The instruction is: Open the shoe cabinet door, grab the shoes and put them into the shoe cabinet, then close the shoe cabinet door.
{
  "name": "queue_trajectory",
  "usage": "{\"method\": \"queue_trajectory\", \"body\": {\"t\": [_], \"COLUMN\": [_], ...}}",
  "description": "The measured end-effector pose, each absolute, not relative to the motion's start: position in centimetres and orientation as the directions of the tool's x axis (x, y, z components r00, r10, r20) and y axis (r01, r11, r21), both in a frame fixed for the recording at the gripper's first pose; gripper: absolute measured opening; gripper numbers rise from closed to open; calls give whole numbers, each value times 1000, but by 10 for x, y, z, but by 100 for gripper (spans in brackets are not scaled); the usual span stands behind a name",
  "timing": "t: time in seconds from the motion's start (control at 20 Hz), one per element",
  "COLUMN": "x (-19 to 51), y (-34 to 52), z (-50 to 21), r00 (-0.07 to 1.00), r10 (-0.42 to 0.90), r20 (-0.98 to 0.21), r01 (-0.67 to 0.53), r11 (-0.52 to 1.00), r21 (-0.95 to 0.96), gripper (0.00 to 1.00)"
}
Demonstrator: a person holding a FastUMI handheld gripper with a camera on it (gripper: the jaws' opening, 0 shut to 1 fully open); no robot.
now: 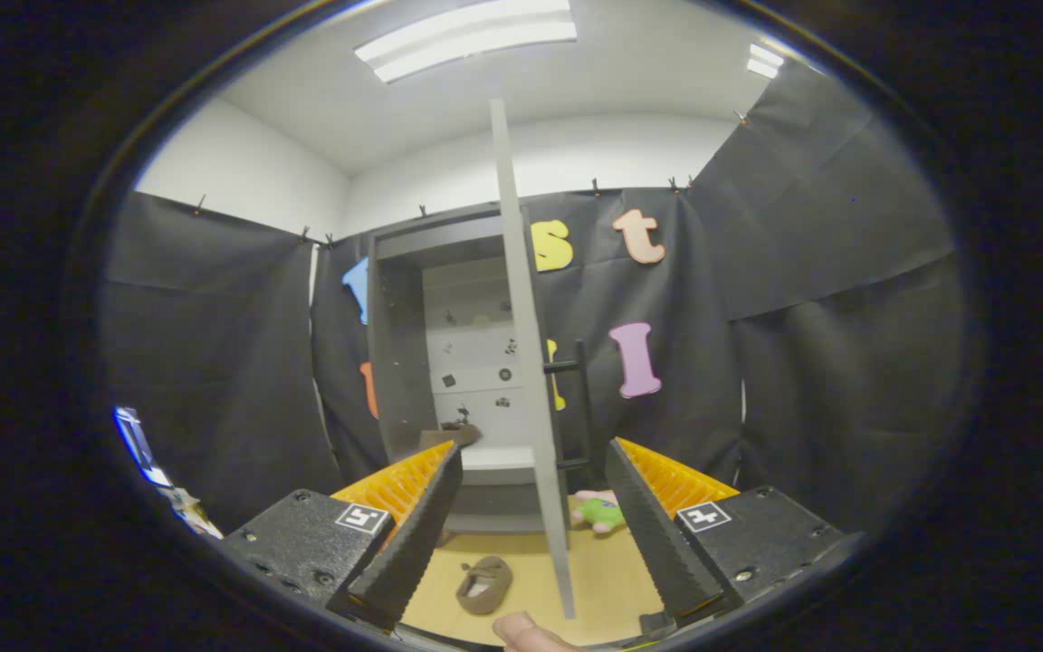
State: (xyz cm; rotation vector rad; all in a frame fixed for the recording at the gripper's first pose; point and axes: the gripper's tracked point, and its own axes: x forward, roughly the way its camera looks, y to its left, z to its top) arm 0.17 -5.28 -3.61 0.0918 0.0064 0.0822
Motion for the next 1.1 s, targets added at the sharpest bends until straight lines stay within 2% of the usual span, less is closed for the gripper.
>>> {"method": "queue_trajectory", "body": {"t": [0.2, 0.5, 1.1], "x": [20, 41, 101], "y": [-29, 34, 123], "z": [-76, -139, -320], "r00": [998, 992, 961], "r10": [54, 110, 139], "r20": [-20, -54, -241], "r01": [-54, -112, -140], "r11": [998, 993, 990], "r21": [37, -27, 9], "gripper": [100, 100, 100]}}
